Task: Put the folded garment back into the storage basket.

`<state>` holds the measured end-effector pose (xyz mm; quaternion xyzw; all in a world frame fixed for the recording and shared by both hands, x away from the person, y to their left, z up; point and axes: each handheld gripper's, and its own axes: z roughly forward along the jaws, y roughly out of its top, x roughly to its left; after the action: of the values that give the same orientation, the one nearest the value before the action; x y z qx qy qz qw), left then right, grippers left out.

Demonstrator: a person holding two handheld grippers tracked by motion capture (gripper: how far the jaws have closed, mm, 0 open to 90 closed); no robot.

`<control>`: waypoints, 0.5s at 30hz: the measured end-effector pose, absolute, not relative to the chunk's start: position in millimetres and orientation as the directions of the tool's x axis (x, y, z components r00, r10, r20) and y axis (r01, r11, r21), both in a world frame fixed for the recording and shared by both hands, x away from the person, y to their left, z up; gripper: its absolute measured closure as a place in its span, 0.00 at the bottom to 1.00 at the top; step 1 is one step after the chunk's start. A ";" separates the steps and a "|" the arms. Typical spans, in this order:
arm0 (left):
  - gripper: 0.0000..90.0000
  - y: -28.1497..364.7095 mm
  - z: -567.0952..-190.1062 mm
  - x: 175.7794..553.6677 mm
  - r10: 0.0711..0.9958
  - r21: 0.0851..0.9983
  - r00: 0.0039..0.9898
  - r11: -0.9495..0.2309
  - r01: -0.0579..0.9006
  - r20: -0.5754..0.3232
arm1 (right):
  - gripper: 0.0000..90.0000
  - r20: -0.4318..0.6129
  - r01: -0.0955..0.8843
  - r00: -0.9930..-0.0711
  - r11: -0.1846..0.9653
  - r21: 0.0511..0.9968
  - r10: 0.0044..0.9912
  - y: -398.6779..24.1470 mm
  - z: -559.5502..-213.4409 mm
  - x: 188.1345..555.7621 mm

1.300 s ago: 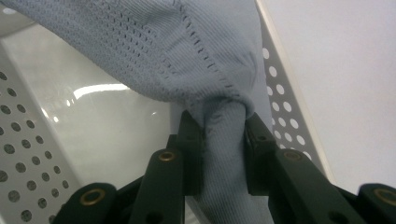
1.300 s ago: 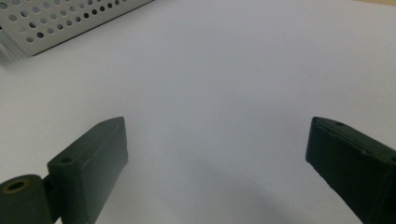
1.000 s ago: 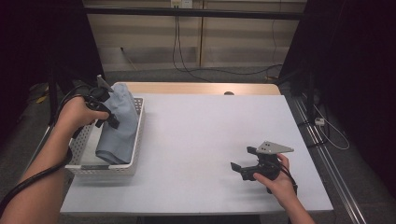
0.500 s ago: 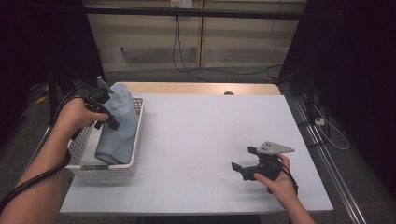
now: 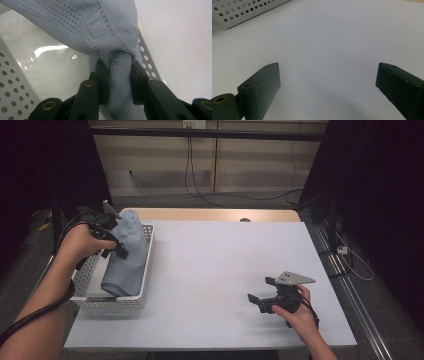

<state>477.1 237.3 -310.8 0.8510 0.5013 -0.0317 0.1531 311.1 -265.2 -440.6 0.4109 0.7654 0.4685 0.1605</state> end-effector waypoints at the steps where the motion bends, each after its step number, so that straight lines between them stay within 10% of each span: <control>1: 0.81 237.6 -311.0 476.9 0.842 0.228 0.497 -0.453 0.862 -0.208 | 0.06 0.140 0.479 -0.612 0.224 0.849 0.778 -265.0 -440.8 311.2; 15: 0.81 236.0 -309.5 469.8 0.834 0.238 0.503 -0.454 0.859 -0.227 | 0.06 0.136 0.480 -0.614 0.231 0.846 0.777 -262.9 -442.0 311.7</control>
<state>469.8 236.0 -309.5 0.8517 0.4967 -0.0387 0.1624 311.7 -262.9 -442.0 0.4092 0.7681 0.4660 0.1595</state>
